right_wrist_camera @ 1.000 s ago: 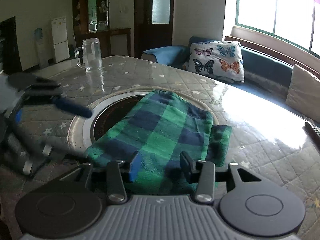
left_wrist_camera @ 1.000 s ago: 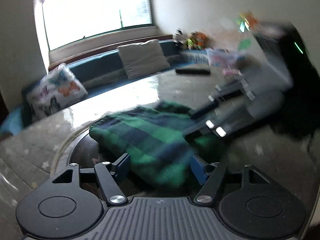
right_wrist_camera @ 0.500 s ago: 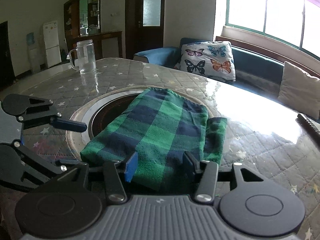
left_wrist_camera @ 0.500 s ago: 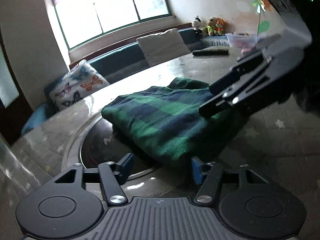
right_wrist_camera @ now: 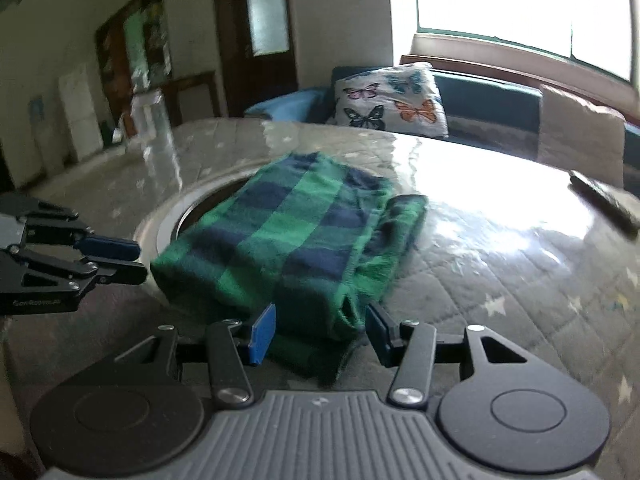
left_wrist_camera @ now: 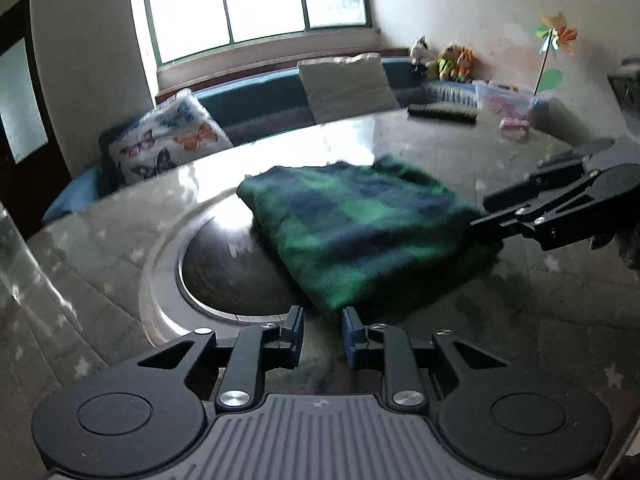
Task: Fold clothes
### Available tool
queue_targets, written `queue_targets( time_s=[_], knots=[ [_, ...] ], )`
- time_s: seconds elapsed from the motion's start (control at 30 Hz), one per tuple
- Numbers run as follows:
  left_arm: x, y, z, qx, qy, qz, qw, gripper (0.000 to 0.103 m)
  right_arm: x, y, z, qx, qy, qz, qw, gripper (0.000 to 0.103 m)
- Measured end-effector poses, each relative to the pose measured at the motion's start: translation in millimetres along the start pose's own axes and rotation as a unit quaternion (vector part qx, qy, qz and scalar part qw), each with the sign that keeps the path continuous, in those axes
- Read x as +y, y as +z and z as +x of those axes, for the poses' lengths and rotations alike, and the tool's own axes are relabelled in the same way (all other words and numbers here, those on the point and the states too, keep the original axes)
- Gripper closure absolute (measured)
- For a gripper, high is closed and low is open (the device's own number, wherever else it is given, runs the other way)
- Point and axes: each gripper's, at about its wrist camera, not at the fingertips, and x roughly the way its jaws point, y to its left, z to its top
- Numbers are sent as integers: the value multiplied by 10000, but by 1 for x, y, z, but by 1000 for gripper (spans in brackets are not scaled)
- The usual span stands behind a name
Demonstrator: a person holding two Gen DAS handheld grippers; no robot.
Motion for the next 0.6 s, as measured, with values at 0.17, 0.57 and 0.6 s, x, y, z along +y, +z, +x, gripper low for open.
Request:
queue_targets(
  time_s=[0.17, 0.57, 0.6],
  knots=[
    [-3, 26, 1, -377, 11, 76, 9993, 79, -11, 8, -2, -265, 1, 475, 9985, 64],
    [-15, 32, 70, 30, -269, 365, 9990, 79, -9, -4, 21, 175, 156, 545, 9982, 88],
    [-15, 30, 71, 38, -275, 383, 9989, 79, -10, 0, 21, 161, 154, 519, 9984, 88]
  ],
)
